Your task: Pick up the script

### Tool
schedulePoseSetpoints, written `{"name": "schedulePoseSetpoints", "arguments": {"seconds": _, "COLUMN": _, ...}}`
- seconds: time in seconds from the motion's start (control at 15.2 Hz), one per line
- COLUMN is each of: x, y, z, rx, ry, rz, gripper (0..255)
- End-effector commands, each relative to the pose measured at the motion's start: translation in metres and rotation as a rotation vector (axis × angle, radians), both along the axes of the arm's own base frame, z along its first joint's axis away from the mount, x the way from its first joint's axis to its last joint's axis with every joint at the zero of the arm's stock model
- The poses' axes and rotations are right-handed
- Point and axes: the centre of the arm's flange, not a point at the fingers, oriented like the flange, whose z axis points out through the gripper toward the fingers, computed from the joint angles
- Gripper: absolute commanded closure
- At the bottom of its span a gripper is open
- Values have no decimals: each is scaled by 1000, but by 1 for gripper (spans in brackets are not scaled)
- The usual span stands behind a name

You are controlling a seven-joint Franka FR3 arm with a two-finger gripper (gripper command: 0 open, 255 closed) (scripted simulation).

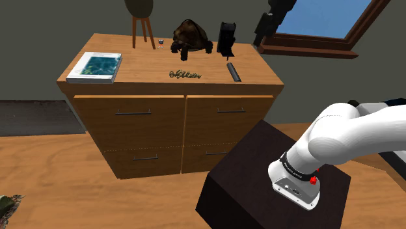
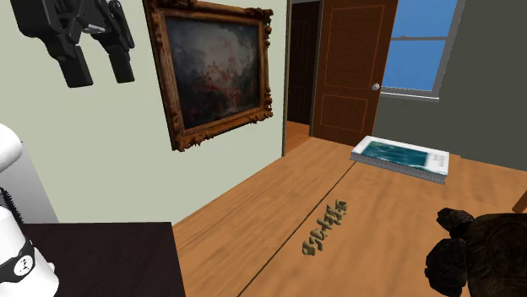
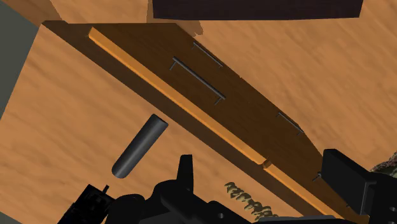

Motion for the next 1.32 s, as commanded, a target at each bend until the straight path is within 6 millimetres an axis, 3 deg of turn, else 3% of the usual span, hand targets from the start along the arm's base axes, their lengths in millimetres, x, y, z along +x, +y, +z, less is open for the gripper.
{"name": "schedulePoseSetpoints", "arguments": {"seconds": 0.0, "x": 0, "y": 0, "z": 0, "rx": 0, "ry": 0, "rz": 0, "gripper": 0}}
{"name": "schedulePoseSetpoints", "arguments": {"seconds": 1.25, "x": 212, "y": 74, "z": -138, "rx": -101, "ry": 61, "rz": -32, "gripper": 0}}
